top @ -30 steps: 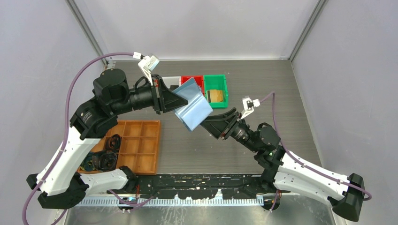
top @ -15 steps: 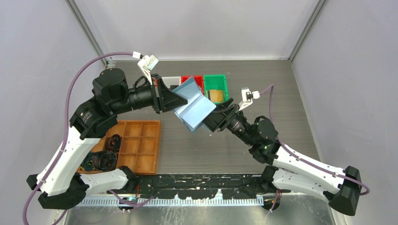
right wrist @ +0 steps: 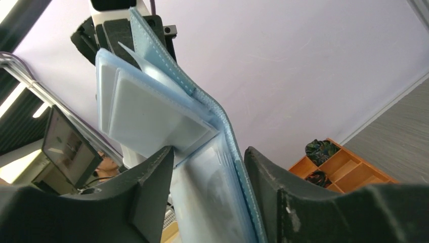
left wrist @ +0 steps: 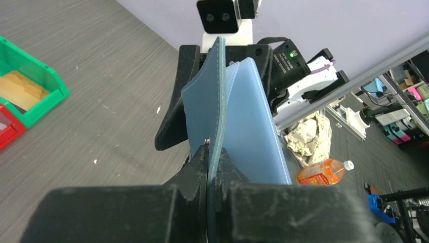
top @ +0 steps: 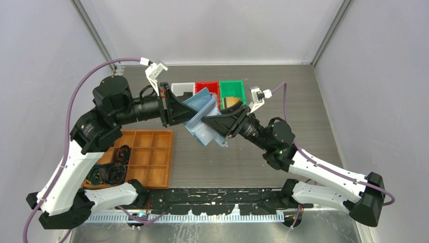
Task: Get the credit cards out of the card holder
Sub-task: Open the card holder at the center of the board.
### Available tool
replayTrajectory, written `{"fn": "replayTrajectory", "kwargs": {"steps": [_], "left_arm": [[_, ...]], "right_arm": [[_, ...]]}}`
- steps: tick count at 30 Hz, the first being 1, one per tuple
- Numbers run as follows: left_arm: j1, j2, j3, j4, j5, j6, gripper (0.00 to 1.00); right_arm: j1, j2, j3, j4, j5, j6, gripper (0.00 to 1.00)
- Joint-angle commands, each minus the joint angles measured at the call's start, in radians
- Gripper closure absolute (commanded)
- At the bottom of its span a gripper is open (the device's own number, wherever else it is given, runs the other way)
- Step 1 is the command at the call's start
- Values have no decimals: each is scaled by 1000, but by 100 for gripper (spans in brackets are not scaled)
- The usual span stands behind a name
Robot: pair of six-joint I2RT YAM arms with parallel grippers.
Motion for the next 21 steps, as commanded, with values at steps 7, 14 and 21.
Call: {"fn": "replayTrajectory", "kwargs": {"steps": [7,14,21], "left_arm": [[-5,-93,-73,93,-264,155,92],[-5,-92,-53,33,-76,176,68],[-9,-138,-174,98,-11,419,40]], "right_arm": [[3,-58,45,-22,-62,58,95],[4,-66,111,-258,-36,29,99],[34,46,355,-686,110,7,99]]}}
